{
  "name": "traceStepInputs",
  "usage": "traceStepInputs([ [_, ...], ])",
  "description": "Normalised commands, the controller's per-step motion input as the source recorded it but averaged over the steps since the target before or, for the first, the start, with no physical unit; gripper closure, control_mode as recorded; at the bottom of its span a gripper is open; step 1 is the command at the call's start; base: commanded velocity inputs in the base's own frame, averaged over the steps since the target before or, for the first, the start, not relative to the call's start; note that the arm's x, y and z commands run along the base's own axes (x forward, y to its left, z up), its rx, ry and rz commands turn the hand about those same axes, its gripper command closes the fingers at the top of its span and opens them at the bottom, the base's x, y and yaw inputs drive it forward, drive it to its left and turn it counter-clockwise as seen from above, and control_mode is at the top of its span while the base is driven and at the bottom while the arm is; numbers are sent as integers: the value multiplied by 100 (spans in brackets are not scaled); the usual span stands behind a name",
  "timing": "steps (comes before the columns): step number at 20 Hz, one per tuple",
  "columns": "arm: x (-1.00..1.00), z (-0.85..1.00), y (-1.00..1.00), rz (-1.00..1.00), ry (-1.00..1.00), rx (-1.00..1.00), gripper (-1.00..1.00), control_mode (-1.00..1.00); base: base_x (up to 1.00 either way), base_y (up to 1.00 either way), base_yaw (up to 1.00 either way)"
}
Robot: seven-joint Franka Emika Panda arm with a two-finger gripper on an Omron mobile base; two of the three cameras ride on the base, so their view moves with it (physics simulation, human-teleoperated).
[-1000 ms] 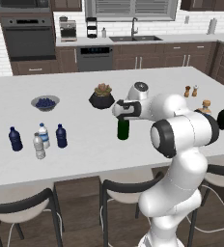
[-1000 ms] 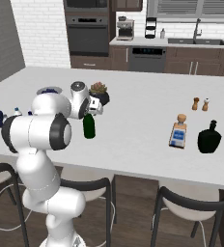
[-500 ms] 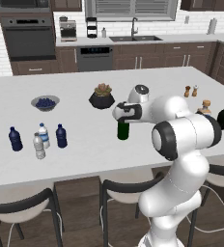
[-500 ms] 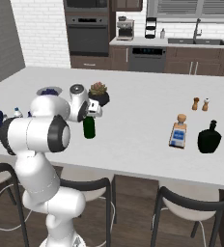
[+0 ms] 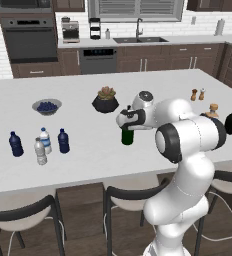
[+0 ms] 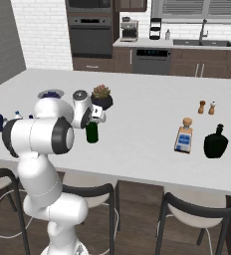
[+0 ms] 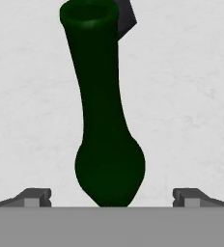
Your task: Move the plastic bottles in the middle to the plastics group, and the glass bottles in the middle to the glass group.
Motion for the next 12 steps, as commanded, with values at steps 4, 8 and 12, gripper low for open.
traceStepInputs([
  [4,6,0,0,0,0,0,-100,-100,0,0,0],
  [8,12,0,0,0,0,0,-100,-100,0,0,0],
  [12,4,-5,0,0,0,0,-100,-100,0,0,0],
])
